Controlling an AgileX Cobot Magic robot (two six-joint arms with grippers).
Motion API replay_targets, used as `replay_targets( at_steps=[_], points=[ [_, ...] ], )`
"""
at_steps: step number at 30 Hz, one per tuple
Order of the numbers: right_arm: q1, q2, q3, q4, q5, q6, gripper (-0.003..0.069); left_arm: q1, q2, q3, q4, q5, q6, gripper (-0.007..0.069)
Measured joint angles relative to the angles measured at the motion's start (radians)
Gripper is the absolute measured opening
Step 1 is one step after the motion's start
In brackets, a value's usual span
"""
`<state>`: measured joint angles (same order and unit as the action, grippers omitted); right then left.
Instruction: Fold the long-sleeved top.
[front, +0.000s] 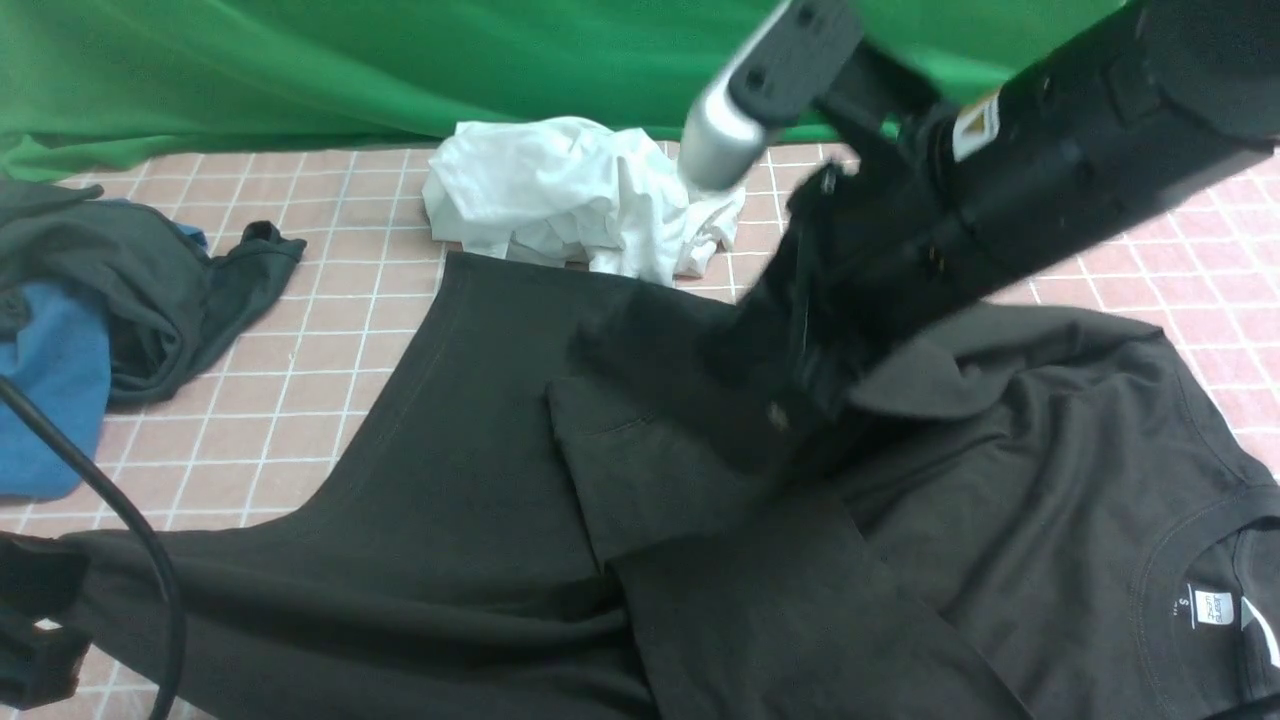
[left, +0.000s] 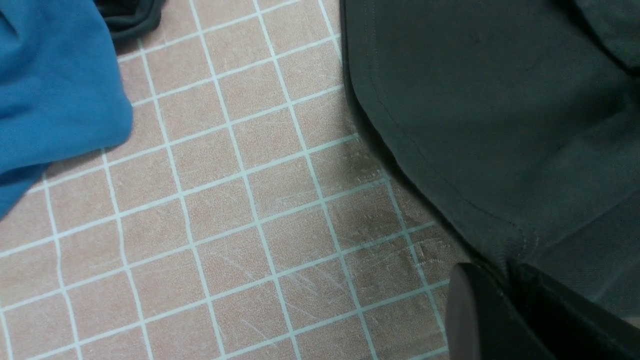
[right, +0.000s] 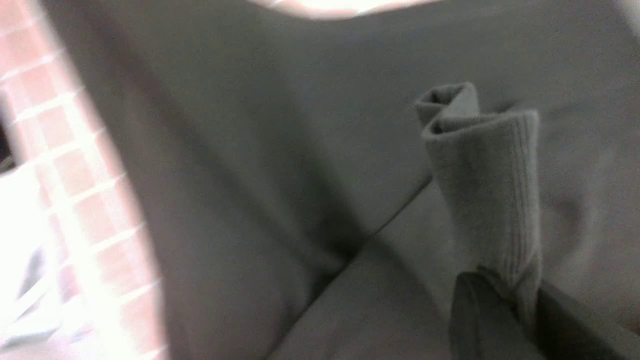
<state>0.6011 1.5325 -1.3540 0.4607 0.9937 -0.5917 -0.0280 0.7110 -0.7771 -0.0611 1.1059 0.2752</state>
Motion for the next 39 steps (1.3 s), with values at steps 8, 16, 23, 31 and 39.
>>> replay_targets(
  at_steps=[8, 16, 23, 31, 39],
  points=[
    [0.066, 0.000, 0.000, 0.026, 0.195, 0.102, 0.0589, 0.000, 0.000, 0.000, 0.000, 0.001, 0.000, 0.0035],
    [0.094, 0.007, 0.017, -0.030, 0.134, 0.322, 0.0573, 0.000, 0.000, 0.000, 0.000, 0.000, 0.003, 0.0035],
    [0.333, 0.123, 0.164, -0.219, -0.039, 0.548, 0.0498, 0.000, 0.000, 0.000, -0.003, 0.000, 0.003, 0.0035],
    [0.417, 0.221, 0.174, -0.306, -0.253, 0.613, 0.0547, 0.000, 0.000, 0.000, -0.004, 0.000, 0.003, 0.0035],
    [0.402, 0.366, 0.174, -0.353, -0.328, 0.649, 0.0544, 0.000, 0.000, 0.000, -0.004, 0.000, 0.003, 0.0035]
  ],
)
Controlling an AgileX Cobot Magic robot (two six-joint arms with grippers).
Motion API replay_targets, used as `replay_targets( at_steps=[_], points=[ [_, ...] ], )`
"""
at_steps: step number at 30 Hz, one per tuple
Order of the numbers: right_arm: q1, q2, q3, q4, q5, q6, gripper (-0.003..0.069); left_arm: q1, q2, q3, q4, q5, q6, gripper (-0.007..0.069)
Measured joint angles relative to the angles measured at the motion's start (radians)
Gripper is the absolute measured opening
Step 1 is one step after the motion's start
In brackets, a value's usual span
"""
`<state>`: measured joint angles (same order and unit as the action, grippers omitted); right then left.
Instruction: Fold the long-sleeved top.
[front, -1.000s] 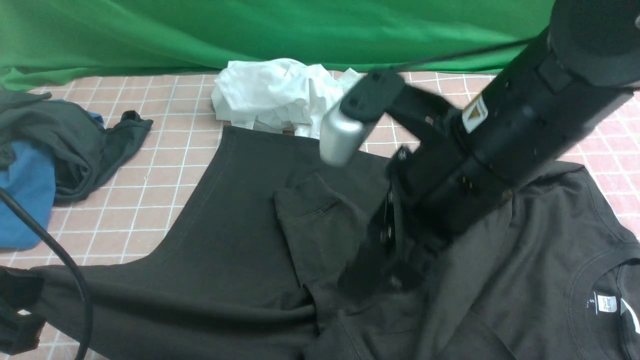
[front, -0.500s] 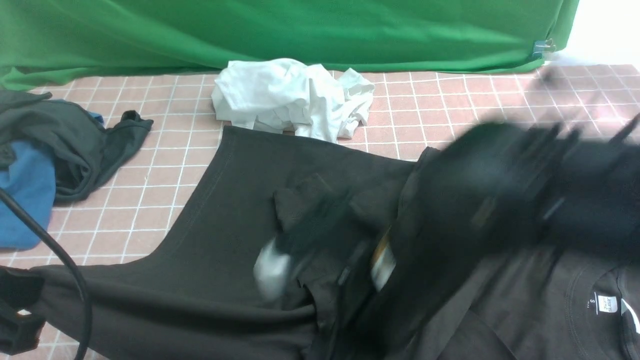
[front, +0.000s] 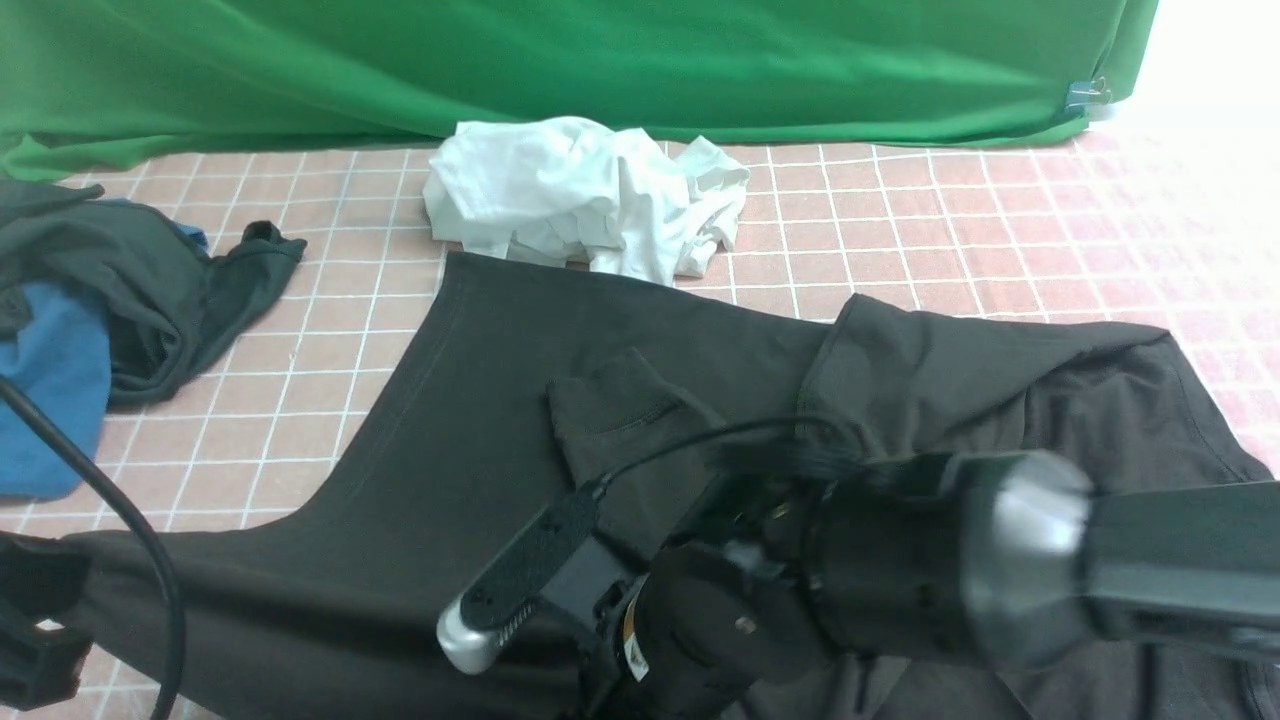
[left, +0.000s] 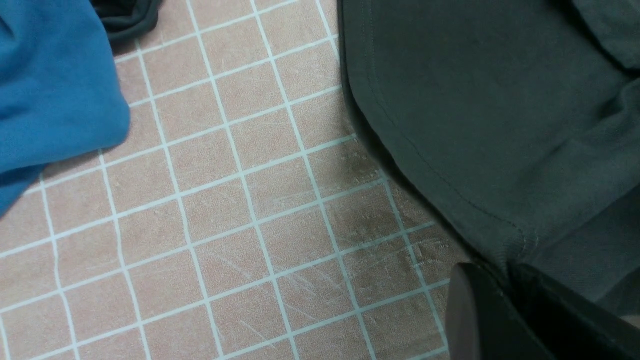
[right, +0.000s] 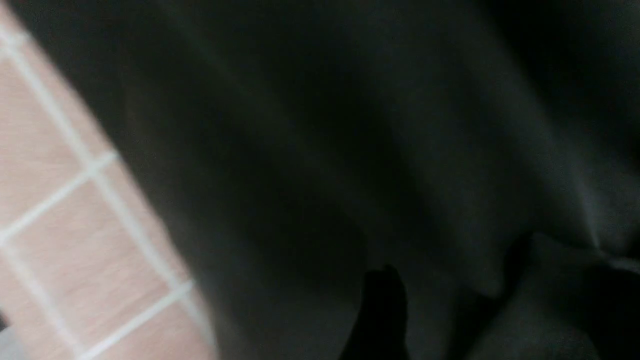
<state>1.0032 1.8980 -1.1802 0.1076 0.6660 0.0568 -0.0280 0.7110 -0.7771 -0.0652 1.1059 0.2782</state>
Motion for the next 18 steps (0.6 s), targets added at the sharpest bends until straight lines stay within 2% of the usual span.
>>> replay_targets(
  at_steps=[2, 11, 14, 15, 18],
  points=[
    [-0.001, 0.009, -0.001, -0.005, -0.010, 0.001, 0.0500, 0.000, 0.000, 0.000, -0.001, 0.001, 0.000, 0.0035],
    [-0.003, 0.011, -0.001, -0.026, 0.014, -0.018, 0.0154, 0.000, 0.000, 0.000, -0.002, 0.001, 0.000, 0.0035],
    [-0.003, 0.011, -0.001, -0.025, 0.023, -0.034, 0.0103, 0.000, 0.000, 0.000, -0.002, 0.001, 0.000, 0.0035],
    [-0.003, 0.011, -0.002, -0.025, 0.029, -0.043, 0.0066, 0.000, 0.000, 0.000, -0.002, 0.001, 0.000, 0.0035],
    [-0.003, 0.011, -0.011, -0.028, 0.051, -0.049, 0.0040, 0.000, 0.000, 0.000, -0.002, 0.001, 0.000, 0.0035]
  ],
)
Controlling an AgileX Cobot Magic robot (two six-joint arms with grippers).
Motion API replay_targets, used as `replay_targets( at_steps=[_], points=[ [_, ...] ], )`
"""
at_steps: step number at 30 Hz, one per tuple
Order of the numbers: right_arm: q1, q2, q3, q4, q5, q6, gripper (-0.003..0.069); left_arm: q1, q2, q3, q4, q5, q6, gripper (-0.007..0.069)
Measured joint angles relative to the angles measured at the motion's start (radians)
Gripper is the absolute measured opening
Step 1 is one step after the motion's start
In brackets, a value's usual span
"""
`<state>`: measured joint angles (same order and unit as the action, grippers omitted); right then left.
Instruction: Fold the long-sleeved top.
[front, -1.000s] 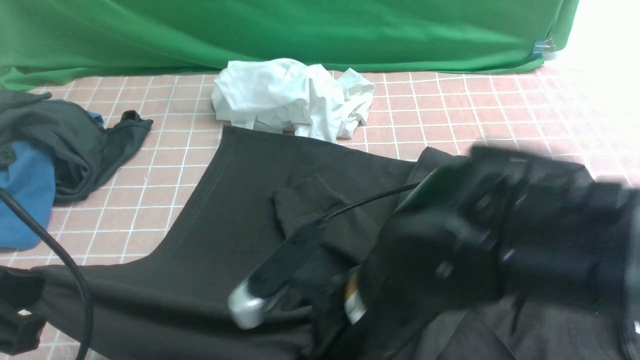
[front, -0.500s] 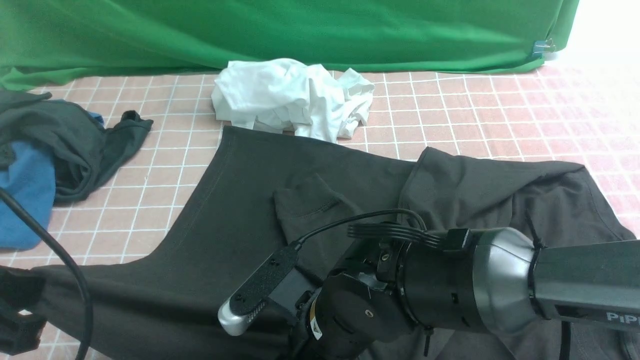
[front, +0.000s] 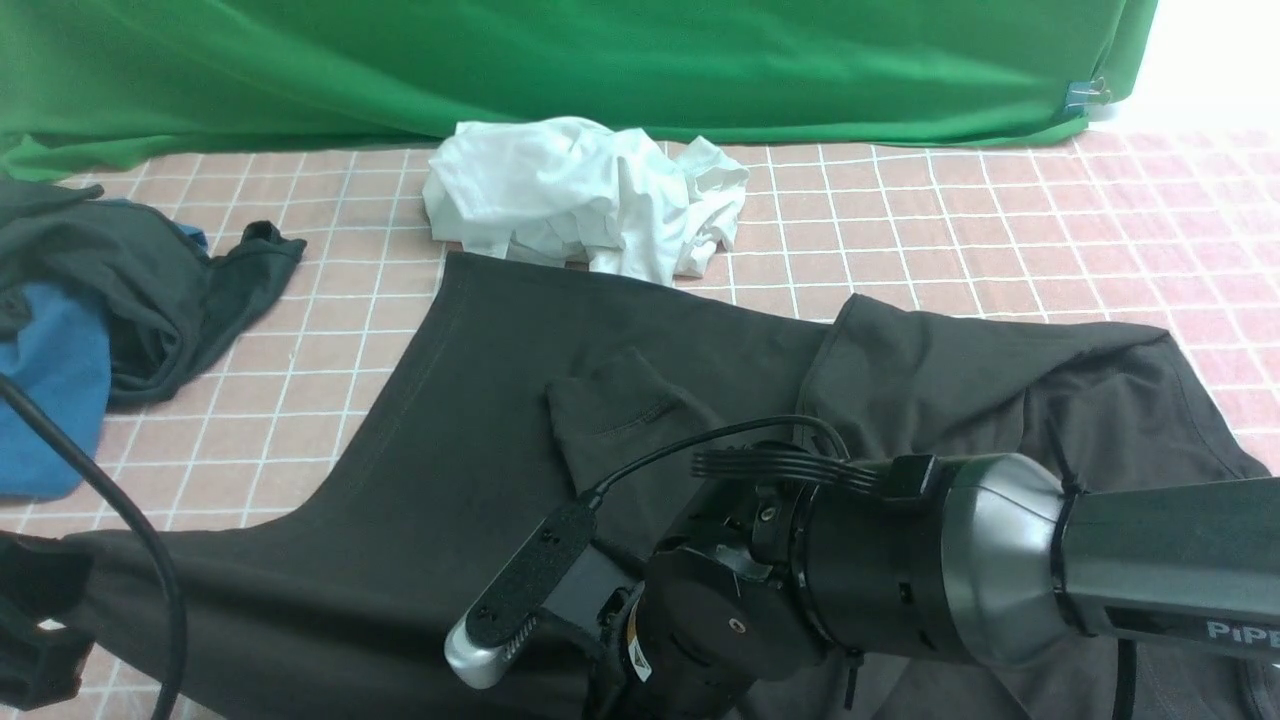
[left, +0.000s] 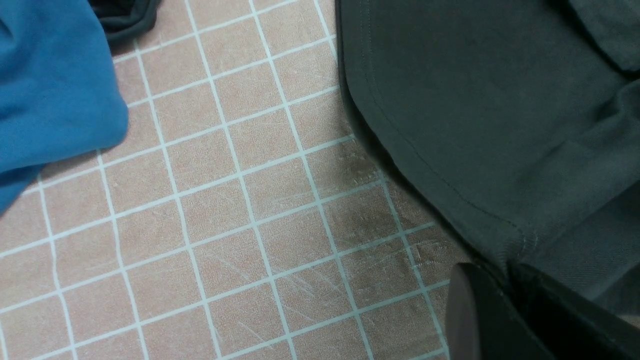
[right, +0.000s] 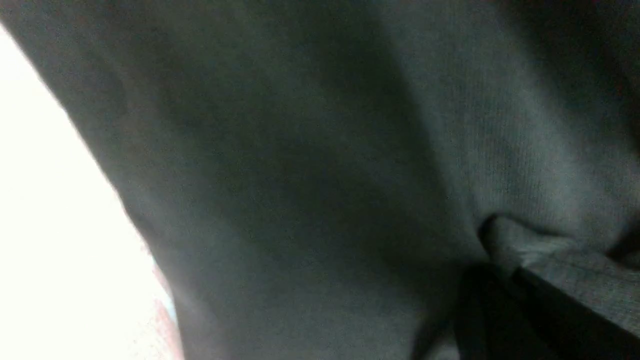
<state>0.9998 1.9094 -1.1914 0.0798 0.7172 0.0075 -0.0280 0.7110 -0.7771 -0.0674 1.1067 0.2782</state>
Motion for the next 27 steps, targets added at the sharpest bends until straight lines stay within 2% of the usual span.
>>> replay_targets(
  at_steps=[9, 19, 27],
  points=[
    [-0.003, -0.125, -0.012, -0.035, 0.116, 0.018, 0.0040, 0.000, 0.000, 0.000, 0.000, 0.000, 0.000, 0.0035],
    [-0.077, -0.256, -0.071, -0.042, -0.025, 0.084, 0.0040, 0.000, 0.000, 0.000, 0.000, 0.000, 0.000, 0.0035],
    [-0.077, -0.240, -0.201, 0.038, -0.036, 0.019, 0.0040, 0.000, 0.000, 0.000, 0.000, 0.000, 0.000, 0.0035]
  ],
)
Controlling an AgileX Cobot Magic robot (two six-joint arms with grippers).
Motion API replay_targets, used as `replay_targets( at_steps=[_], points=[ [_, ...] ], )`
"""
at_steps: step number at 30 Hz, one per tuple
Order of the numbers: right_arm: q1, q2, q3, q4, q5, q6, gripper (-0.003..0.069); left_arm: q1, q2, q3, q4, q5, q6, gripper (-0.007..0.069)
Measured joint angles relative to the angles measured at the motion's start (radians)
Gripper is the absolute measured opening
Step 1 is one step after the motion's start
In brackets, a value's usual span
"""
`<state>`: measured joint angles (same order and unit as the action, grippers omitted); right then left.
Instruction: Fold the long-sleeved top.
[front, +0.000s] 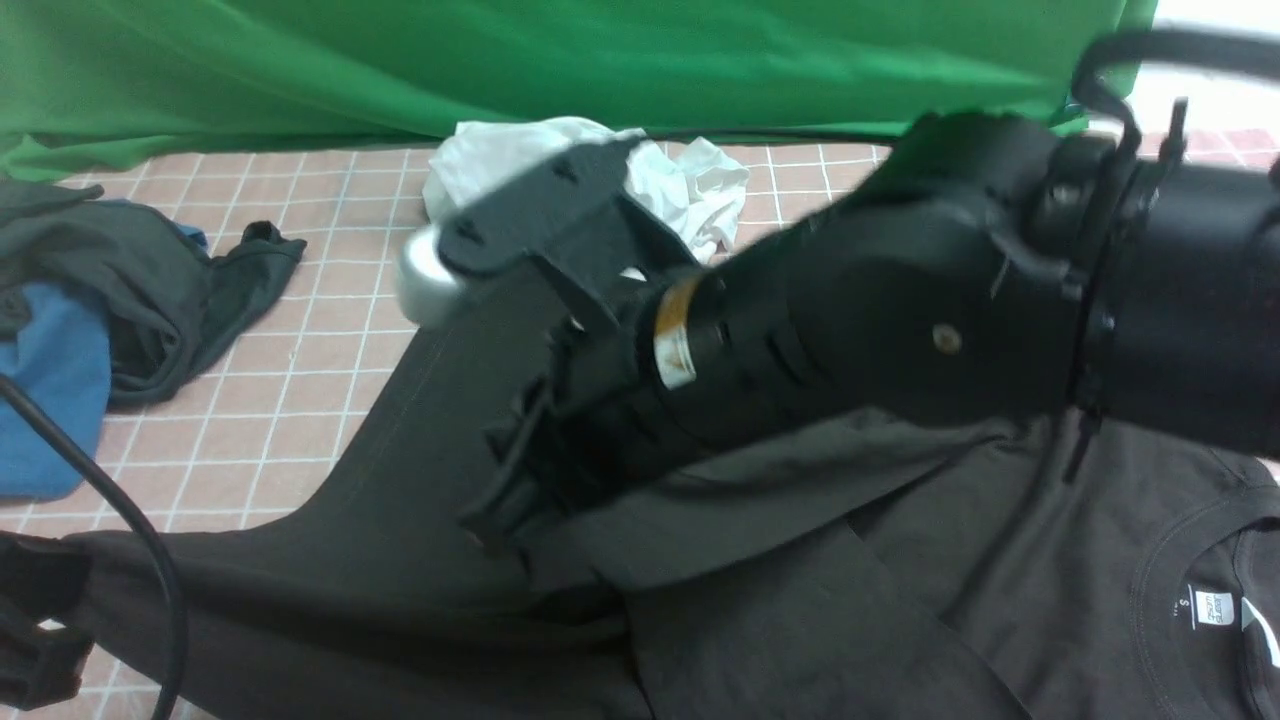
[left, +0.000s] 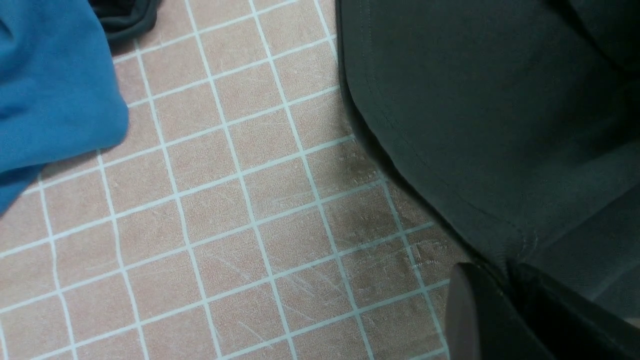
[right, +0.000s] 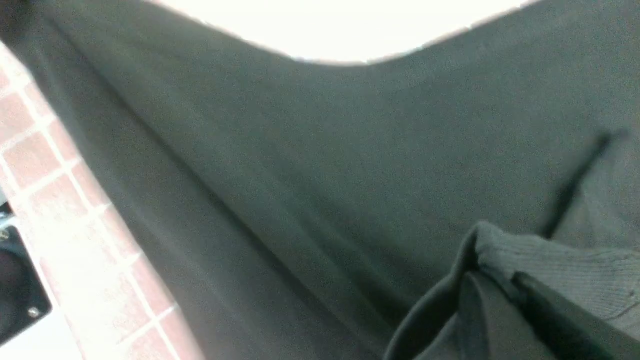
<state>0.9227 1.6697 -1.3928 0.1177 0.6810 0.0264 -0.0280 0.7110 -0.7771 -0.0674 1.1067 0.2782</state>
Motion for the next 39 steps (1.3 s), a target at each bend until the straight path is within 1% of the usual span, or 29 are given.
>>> replay_targets(
  at_steps=[5, 12, 15, 17, 19, 20, 21, 22, 23, 24, 25, 26, 28, 29, 30, 32, 33, 34, 35, 36, 38, 39],
  points=[
    [0.000, 0.028, -0.006, 0.012, -0.001, -0.026, 0.0040, 0.000, 0.000, 0.000, 0.000, 0.002, 0.000, 0.0035],
    [0.000, 0.036, -0.006, 0.016, -0.067, -0.033, 0.0041, 0.000, 0.000, 0.000, -0.001, 0.003, 0.000, 0.0035],
    [0.000, 0.056, -0.007, 0.018, -0.102, -0.041, 0.0061, 0.000, 0.000, 0.000, -0.002, 0.003, 0.000, 0.0035],
    [0.000, 0.078, -0.007, 0.018, -0.125, -0.048, 0.0123, 0.000, 0.000, 0.000, -0.005, 0.003, 0.000, 0.0035],
    [0.000, 0.100, -0.007, 0.018, -0.131, -0.049, 0.0246, 0.000, 0.000, 0.000, -0.007, 0.004, 0.000, 0.0035],
    [0.000, 0.106, -0.007, 0.017, -0.126, -0.052, 0.0322, 0.000, 0.000, 0.000, -0.008, 0.004, 0.000, 0.0035],
    [0.000, 0.109, -0.007, 0.013, -0.118, -0.060, 0.0384, 0.000, 0.000, 0.000, -0.008, 0.004, 0.000, 0.0035],
    [0.000, 0.109, -0.007, 0.010, -0.115, -0.063, 0.0398, 0.000, 0.000, 0.000, -0.008, 0.004, 0.000, 0.0035],
    [-0.002, 0.106, -0.007, -0.014, -0.089, -0.075, 0.0502, 0.000, 0.000, 0.000, -0.008, 0.006, 0.000, 0.0035],
    [-0.006, 0.099, -0.007, -0.043, -0.069, -0.075, 0.0542, 0.000, 0.000, 0.000, -0.008, 0.008, 0.000, 0.0035],
    [-0.015, 0.089, -0.007, -0.080, -0.046, -0.067, 0.0561, 0.000, 0.000, 0.000, -0.008, 0.009, 0.000, 0.0035],
    [-0.028, 0.078, -0.007, -0.126, -0.020, -0.049, 0.0559, 0.000, 0.000, 0.000, -0.008, 0.009, 0.000, 0.0035],
    [-0.084, 0.053, -0.008, -0.240, 0.045, 0.029, 0.0515, 0.000, 0.000, 0.000, -0.008, 0.010, 0.000, 0.0035],
    [-0.116, 0.046, -0.009, -0.275, 0.072, 0.063, 0.0496, 0.000, 0.000, 0.000, -0.008, 0.010, 0.000, 0.0035],
    [-0.164, 0.040, -0.009, -0.303, 0.109, 0.103, 0.0476, 0.000, 0.000, 0.000, -0.008, 0.010, 0.000, 0.0035],
    [-0.285, 0.039, -0.009, -0.314, 0.188, 0.162, 0.0460, 0.000, 0.000, 0.000, -0.008, 0.010, 0.000, 0.0035],
    [-0.340, 0.043, -0.009, -0.303, 0.216, 0.174, 0.0461, 0.000, 0.000, 0.000, -0.008, 0.010, 0.000, 0.0035],
    [-0.354, 0.046, -0.009, -0.299, 0.222, 0.176, 0.0461, 0.000, 0.000, 0.000, -0.008, 0.010, 0.000, 0.0035],
    [-0.423, 0.051, -0.006, -0.274, 0.244, 0.188, 0.0468, 0.000, 0.000, 0.000, -0.008, 0.010, 0.000, 0.0035],
    [-0.493, 0.057, 0.002, -0.237, 0.249, 0.192, 0.0481, 0.000, 0.000, 0.000, -0.008, 0.010, 0.000, 0.0035],
    [-0.645, 0.070, 0.046, -0.118, 0.229, 0.183, 0.0521, 0.000, 0.000, 0.000, -0.008, 0.011, 0.000, 0.0035],
    [-0.699, 0.074, 0.078, -0.057, 0.203, 0.173, 0.0541, 0.000, 0.000, 0.000, -0.008, 0.012, 0.000, 0.0035]
  ],
)
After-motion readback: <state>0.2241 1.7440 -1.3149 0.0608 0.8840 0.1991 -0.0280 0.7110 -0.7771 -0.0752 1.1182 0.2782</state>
